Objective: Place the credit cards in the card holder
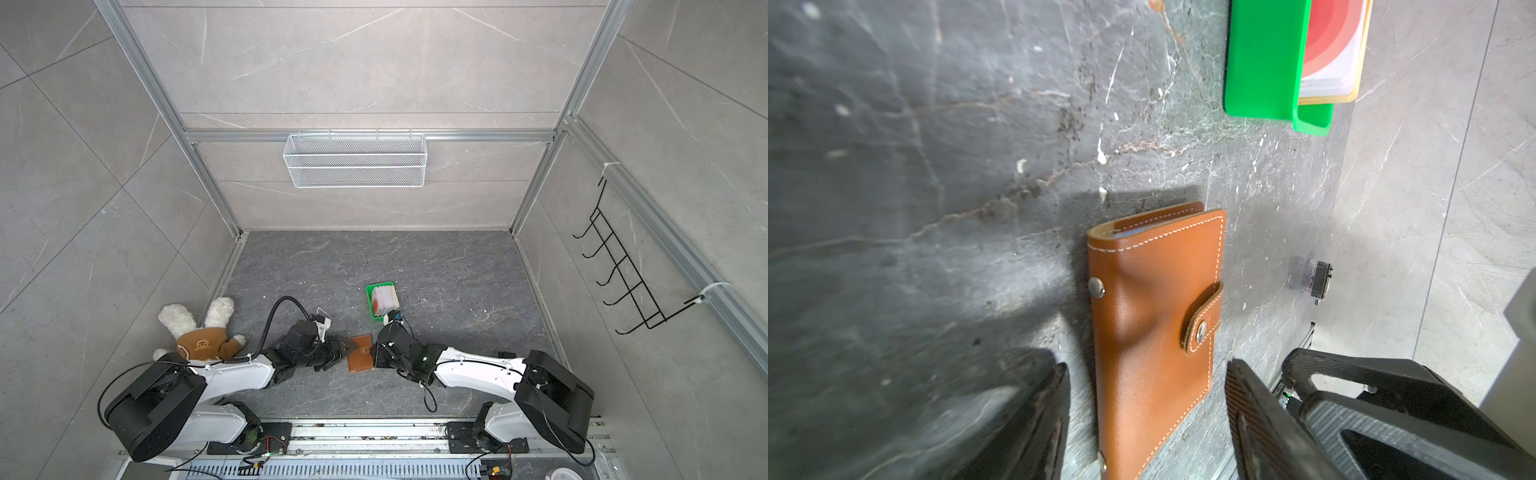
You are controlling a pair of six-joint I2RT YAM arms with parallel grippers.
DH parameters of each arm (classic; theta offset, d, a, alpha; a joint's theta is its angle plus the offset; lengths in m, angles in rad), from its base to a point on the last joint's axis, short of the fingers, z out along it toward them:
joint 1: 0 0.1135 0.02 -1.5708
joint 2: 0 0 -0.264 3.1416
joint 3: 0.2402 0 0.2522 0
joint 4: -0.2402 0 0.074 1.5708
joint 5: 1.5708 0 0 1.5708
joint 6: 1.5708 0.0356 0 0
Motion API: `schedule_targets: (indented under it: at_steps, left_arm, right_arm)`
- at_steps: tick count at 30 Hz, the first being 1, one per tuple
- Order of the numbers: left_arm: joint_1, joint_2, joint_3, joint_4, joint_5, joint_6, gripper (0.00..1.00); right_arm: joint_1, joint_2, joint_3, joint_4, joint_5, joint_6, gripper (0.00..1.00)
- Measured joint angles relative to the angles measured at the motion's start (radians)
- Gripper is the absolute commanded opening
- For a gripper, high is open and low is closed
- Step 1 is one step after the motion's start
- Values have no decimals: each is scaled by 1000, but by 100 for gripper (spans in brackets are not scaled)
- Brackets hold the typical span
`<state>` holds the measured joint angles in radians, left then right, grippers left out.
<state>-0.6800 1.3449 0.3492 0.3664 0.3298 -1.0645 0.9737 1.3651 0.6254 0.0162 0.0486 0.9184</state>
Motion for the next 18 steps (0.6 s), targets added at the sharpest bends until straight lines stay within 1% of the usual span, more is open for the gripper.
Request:
schedule_targets:
  at_steps: [6,18]
  left_arm:
    - [0,7,0,1,5,0,61]
    - [2,84,20,65,55,-1,59]
  right_arm:
    - [0,10,1,-2,0,-7,30]
    - [0,47,1,-4,11,-26,28]
